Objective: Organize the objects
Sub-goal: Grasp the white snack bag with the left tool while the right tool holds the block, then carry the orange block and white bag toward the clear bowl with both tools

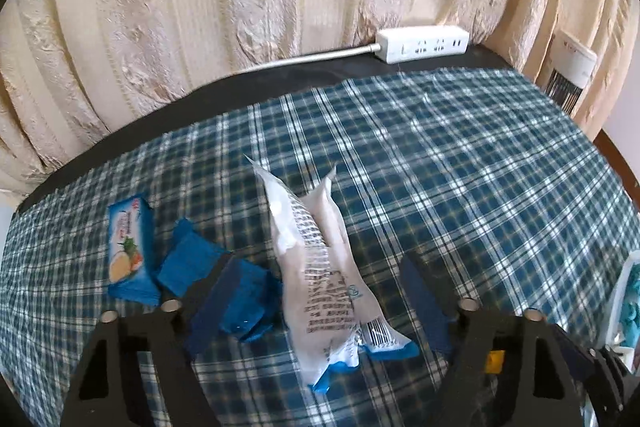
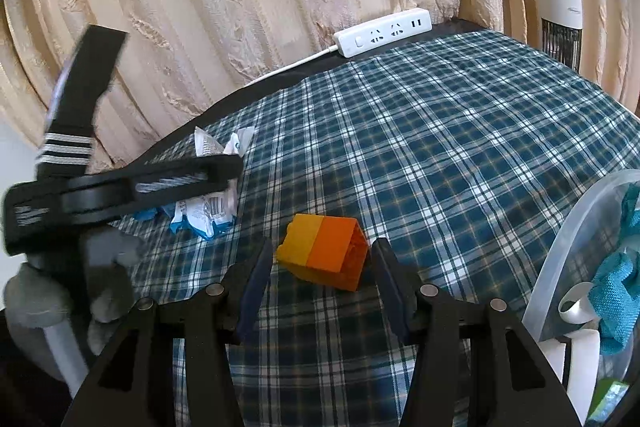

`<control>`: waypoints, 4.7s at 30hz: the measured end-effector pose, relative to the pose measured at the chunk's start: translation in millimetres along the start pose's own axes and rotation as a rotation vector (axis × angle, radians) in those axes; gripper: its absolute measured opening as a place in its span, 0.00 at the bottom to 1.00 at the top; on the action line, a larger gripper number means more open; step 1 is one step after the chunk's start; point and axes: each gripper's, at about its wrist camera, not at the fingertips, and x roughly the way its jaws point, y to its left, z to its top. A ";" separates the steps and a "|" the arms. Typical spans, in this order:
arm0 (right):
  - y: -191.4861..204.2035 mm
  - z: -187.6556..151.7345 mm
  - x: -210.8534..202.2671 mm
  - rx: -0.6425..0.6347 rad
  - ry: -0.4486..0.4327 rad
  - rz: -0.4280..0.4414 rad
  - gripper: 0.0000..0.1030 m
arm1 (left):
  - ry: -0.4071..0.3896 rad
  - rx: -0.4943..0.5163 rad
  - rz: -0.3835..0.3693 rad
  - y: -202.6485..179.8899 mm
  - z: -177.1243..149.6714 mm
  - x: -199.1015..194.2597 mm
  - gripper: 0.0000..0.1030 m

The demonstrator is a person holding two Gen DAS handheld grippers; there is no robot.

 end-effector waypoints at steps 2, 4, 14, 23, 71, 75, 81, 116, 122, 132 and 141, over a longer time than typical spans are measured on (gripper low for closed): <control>0.1 0.4 0.0 0.001 0.001 0.004 0.51 | 0.013 0.006 0.002 -1.5 -1.3 5.3 0.67; 0.1 0.7 -0.1 0.002 0.001 0.005 0.51 | 0.021 0.014 0.005 -3.5 -2.1 10.0 0.59; -0.7 1.3 -1.6 0.004 -0.002 0.002 0.52 | 0.003 0.059 0.020 -11.4 -3.1 17.3 0.47; 0.5 1.5 1.5 -0.008 0.008 -0.013 0.52 | -0.026 0.058 -0.023 -10.5 -8.9 1.4 0.46; 25.0 6.0 10.9 -0.116 0.035 -0.183 0.43 | -0.109 -0.077 -0.136 37.0 -37.6 -63.0 0.46; 23.9 6.9 -1.2 -0.116 0.016 -0.171 0.43 | -0.104 -0.072 -0.141 34.4 -38.1 -62.6 0.46; 16.4 1.3 3.3 -0.091 0.039 -0.173 0.43 | -0.111 -0.081 -0.143 37.1 -37.5 -64.6 0.46; -85.1 -7.3 -151.1 0.062 -0.156 -0.425 0.43 | -0.139 0.019 -0.188 0.6 -47.8 -85.5 0.46; -94.3 -7.4 -148.3 0.062 -0.147 -0.460 0.43 | -0.141 0.037 -0.198 -4.9 -50.4 -88.2 0.46; -104.4 -6.6 -145.1 0.088 -0.142 -0.476 0.50 | -0.133 0.059 -0.216 -14.4 -53.9 -87.7 0.46; -103.3 -8.5 -165.2 0.095 -0.199 -0.462 0.51 | -0.126 0.094 -0.239 -29.6 -60.9 -91.9 0.46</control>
